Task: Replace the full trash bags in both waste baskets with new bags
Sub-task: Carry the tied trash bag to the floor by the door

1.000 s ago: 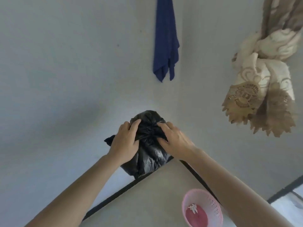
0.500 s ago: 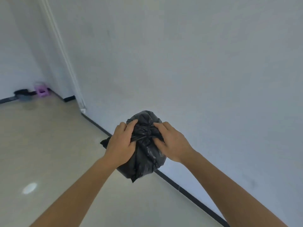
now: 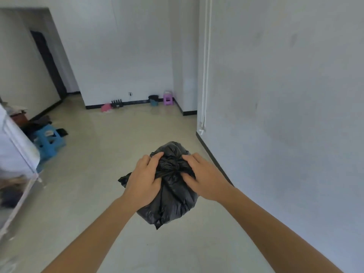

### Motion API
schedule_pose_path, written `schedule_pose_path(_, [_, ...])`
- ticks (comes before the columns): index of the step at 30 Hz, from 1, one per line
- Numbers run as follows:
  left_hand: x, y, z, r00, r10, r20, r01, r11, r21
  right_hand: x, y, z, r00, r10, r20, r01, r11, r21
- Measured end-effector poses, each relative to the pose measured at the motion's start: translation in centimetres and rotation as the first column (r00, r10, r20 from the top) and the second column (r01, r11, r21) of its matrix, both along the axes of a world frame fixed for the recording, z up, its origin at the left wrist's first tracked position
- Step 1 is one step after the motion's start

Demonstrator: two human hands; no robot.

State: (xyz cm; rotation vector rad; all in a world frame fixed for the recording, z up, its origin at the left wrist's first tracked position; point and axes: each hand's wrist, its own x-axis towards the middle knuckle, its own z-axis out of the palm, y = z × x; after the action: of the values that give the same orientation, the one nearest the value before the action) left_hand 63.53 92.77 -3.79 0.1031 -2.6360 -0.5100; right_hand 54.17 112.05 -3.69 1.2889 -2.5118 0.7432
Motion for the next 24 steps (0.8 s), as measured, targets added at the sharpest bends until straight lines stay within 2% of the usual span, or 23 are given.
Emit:
schedule_pose_path(5, [-6.8, -7.7, -2.5, 0.995, 0.086, 0.041, -0.087, 0.996, 0.022, -8.5, -8.6, -2.4, 0.995, 0.084, 0.044, -0.085, 0.996, 0.03])
schedule_pose_path(8, [-13.3, -12.1, -3.6, 0.995, 0.077, 0.061, -0.079, 0.997, 0.021, -15.7, -13.4, -3.6, 0.993, 0.095, 0.066, -0.096, 0.995, 0.019])
schedule_pose_path(15, [-29.5, -24.6, -1.4, 0.994, 0.048, 0.098, -0.048, 0.999, 0.003, -34.5, -26.2, -2.2, 0.982, 0.173, 0.083, -0.174, 0.985, 0.008])
schedule_pose_path(19, [-34.6, -33.2, -0.1, 0.989, 0.121, 0.087, -0.126, 0.99, 0.063, -41.2, -36.2, -1.1, 0.96, 0.265, 0.093, -0.266, 0.964, 0.003])
schedule_pose_path(24, [-38.9, -45.1, -2.6, 0.973, 0.219, 0.066, -0.228, 0.953, 0.202, -47.7, -49.6, -2.4, 0.911, 0.396, 0.115, -0.403, 0.914, 0.045])
